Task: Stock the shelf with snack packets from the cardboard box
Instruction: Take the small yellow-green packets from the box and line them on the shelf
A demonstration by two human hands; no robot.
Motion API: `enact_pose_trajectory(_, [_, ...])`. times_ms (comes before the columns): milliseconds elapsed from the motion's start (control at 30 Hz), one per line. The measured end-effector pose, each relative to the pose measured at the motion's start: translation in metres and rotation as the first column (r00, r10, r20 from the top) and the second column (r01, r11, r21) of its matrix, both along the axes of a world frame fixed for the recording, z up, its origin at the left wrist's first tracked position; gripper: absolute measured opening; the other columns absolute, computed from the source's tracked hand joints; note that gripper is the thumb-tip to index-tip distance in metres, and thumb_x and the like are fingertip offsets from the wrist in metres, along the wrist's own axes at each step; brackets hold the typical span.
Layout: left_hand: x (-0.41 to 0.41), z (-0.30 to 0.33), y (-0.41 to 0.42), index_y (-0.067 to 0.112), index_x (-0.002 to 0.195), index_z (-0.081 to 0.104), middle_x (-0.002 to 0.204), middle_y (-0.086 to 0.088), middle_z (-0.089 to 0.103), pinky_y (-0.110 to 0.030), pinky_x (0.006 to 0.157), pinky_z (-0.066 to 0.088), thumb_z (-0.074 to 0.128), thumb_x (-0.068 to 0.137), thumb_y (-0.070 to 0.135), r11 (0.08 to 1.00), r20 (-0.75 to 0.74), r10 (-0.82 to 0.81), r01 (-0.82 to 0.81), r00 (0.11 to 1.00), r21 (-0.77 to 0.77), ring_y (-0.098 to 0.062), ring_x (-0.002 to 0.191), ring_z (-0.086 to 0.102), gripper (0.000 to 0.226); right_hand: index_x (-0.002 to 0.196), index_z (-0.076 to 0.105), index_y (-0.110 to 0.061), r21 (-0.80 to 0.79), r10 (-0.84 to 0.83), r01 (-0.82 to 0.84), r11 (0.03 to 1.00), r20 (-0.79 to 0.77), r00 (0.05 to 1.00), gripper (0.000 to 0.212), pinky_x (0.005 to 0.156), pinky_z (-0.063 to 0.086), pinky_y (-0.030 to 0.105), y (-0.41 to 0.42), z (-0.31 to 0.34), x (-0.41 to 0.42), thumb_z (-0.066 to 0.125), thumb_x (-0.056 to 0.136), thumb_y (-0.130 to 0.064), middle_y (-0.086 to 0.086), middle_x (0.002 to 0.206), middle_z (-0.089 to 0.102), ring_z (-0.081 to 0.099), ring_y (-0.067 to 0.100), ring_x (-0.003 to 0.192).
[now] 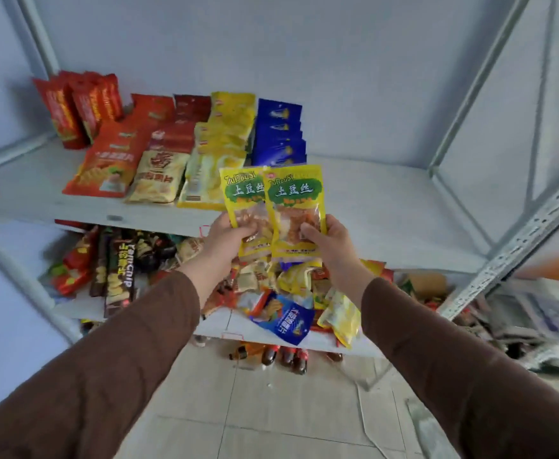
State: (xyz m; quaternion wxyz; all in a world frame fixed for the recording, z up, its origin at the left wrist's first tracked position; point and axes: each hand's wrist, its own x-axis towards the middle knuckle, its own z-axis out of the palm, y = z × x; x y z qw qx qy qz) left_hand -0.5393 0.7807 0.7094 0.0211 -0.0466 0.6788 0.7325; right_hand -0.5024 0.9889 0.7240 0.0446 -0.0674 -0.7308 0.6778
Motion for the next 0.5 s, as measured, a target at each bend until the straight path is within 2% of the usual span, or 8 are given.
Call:
enact_pose_trajectory(100, [-0.035, 0.015, 0.078, 0.017, 0.108, 0.064, 0.111, 0.001, 0.071, -0.034, 0.082, 0.051, 0.072, 0.091, 0.016, 0.998, -0.032, -0.035, 0.034, 0.999, -0.046, -0.021, 0.106, 0.066, 0.019, 0.095, 0.066, -0.019, -0.018, -0.065, 0.065, 0.998, -0.026, 0.998, 0.006, 0.096, 0.055, 0.057, 0.075, 0.011, -0.023, 0.07, 0.093, -0.015, 0.0, 0.085, 0.074, 0.071, 0.025, 0.086])
enact_pose_trajectory(167, [-0.06, 0.023, 0.12, 0.016, 0.114, 0.063, 0.109, 0.004, 0.069, -0.027, 0.072, 0.047, 0.072, 0.092, 0.013, 0.997, -0.037, -0.058, 0.055, 0.998, -0.059, -0.017, 0.103, 0.065, 0.024, 0.096, 0.065, -0.018, -0.05, -0.094, 0.093, 0.994, -0.025, 0.995, 0.006, 0.094, 0.056, 0.057, 0.114, 0.016, -0.042, 0.069, 0.095, -0.013, 0.0, 0.083, 0.073, 0.071, 0.024, 0.083])
enact_pose_trajectory(200, [-0.072, 0.025, 0.136, 0.015, 0.119, 0.062, 0.111, 0.005, 0.068, -0.026, 0.072, 0.046, 0.073, 0.091, 0.016, 0.996, -0.032, -0.06, 0.058, 0.998, -0.074, -0.016, 0.104, 0.064, 0.03, 0.095, 0.064, -0.017, -0.064, -0.111, 0.11, 0.992, -0.025, 0.993, 0.007, 0.094, 0.056, 0.057, 0.13, 0.018, -0.052, 0.068, 0.095, -0.012, -0.001, 0.082, 0.073, 0.07, 0.024, 0.082])
enact_pose_trajectory(300, [-0.118, 0.028, 0.177, 0.017, 0.136, 0.056, 0.134, 0.001, 0.062, -0.037, 0.096, 0.048, 0.078, 0.084, 0.029, 0.989, -0.003, -0.105, 0.104, 0.994, -0.103, -0.02, 0.122, 0.058, 0.057, 0.093, 0.064, -0.018, -0.091, -0.159, 0.156, 0.984, -0.032, 0.987, 0.009, 0.093, 0.056, 0.054, 0.168, 0.022, -0.087, 0.067, 0.095, -0.011, -0.003, 0.079, 0.072, 0.069, 0.022, 0.079])
enact_pose_trajectory(333, [-0.135, 0.028, 0.189, 0.017, 0.131, 0.059, 0.129, 0.001, 0.065, -0.036, 0.096, 0.048, 0.078, 0.084, 0.027, 0.987, -0.012, -0.119, 0.117, 0.993, -0.112, -0.019, 0.118, 0.061, 0.052, 0.093, 0.064, -0.019, -0.095, -0.172, 0.168, 0.981, -0.035, 0.984, 0.009, 0.092, 0.056, 0.053, 0.178, 0.022, -0.101, 0.067, 0.095, -0.011, -0.004, 0.078, 0.072, 0.069, 0.021, 0.078])
enact_pose_trajectory(400, [-0.168, 0.028, 0.213, 0.017, 0.116, 0.064, 0.109, 0.004, 0.069, -0.025, 0.077, 0.049, 0.073, 0.09, 0.014, 0.982, -0.039, -0.127, 0.12, 0.991, -0.148, -0.014, 0.099, 0.065, 0.028, 0.094, 0.064, -0.018, -0.107, -0.191, 0.186, 0.977, -0.037, 0.981, 0.008, 0.091, 0.057, 0.051, 0.198, 0.02, -0.129, 0.067, 0.096, -0.011, -0.003, 0.079, 0.072, 0.069, 0.021, 0.077])
enact_pose_trajectory(500, [-0.218, 0.025, 0.241, 0.014, 0.114, 0.064, 0.102, 0.001, 0.068, -0.021, 0.062, 0.046, 0.069, 0.092, 0.007, 0.977, -0.054, -0.106, 0.094, 0.993, -0.194, -0.009, 0.083, 0.064, 0.024, 0.096, 0.064, -0.017, -0.132, -0.223, 0.217, 0.967, -0.034, 0.974, 0.007, 0.09, 0.057, 0.049, 0.22, 0.016, -0.175, 0.067, 0.095, -0.01, 0.002, 0.084, 0.072, 0.07, 0.022, 0.079])
